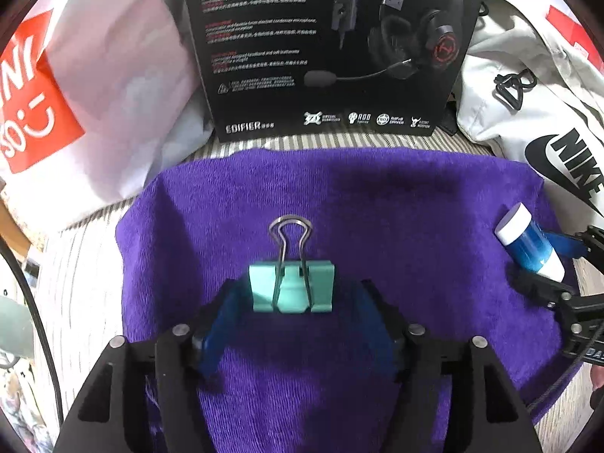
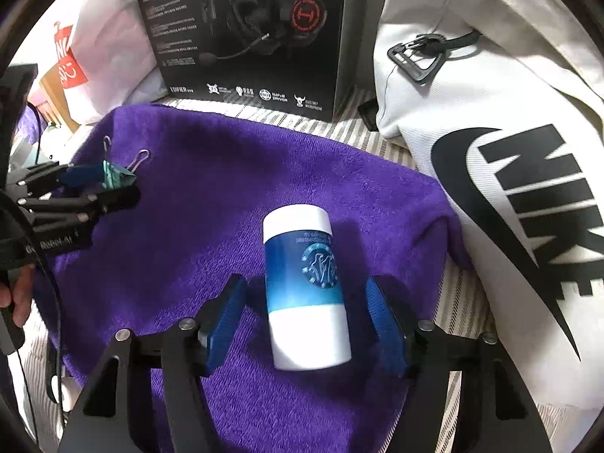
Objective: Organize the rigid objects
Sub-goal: 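Carry the clip and cylinder onto the purple towel and open both tools, then move the left tool to the black box while the right tool approaches the candy jar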
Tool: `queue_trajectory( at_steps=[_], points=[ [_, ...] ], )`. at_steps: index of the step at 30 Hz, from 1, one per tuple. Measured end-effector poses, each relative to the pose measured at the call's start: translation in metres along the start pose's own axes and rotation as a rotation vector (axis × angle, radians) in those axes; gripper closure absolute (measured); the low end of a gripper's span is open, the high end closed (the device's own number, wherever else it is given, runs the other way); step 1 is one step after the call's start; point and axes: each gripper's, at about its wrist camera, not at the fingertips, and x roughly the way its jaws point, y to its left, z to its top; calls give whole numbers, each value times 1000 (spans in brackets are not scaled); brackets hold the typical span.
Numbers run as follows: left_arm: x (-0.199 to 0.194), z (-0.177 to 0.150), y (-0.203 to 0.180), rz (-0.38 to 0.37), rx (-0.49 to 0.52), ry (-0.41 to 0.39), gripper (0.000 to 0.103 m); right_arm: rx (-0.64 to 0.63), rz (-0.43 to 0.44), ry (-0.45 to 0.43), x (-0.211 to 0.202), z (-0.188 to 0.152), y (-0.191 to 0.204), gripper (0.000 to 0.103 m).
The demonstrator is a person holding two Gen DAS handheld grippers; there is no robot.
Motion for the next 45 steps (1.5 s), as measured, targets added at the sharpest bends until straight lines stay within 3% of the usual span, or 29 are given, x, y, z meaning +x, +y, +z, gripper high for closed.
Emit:
queue_trajectory(
  at_steps=[4,11,21,27,31,39,42,45],
  points=[
    [-9,-9,3,7,-23,12,38,21,18,-17,-20,-5,-1,38],
    [-61,-30,10,6,-33,-49,38,49,32,-87,-76,-28,2,35],
    [-132,-106,32,7,-34,-93,38,110,41,-140,-135,-85,23,27],
    [-131,-158,31,-33,-41,-63,38,119,46,-116,-142,-121,41,27],
    [-120,-175,19,-32,-17,-36,38,129,50,-83,-140,-146,48,27],
    [-108,-191,20,-51,-24,-19,34,148,34,-46,-135,-175,44,27],
    [-111,-195,25,-11,-37,-28,31,157,27,-52,-137,-177,39,27],
    [-107,-194,23,-20,-37,-23,31,167,40,-61,-139,-179,35,27]
  ],
)
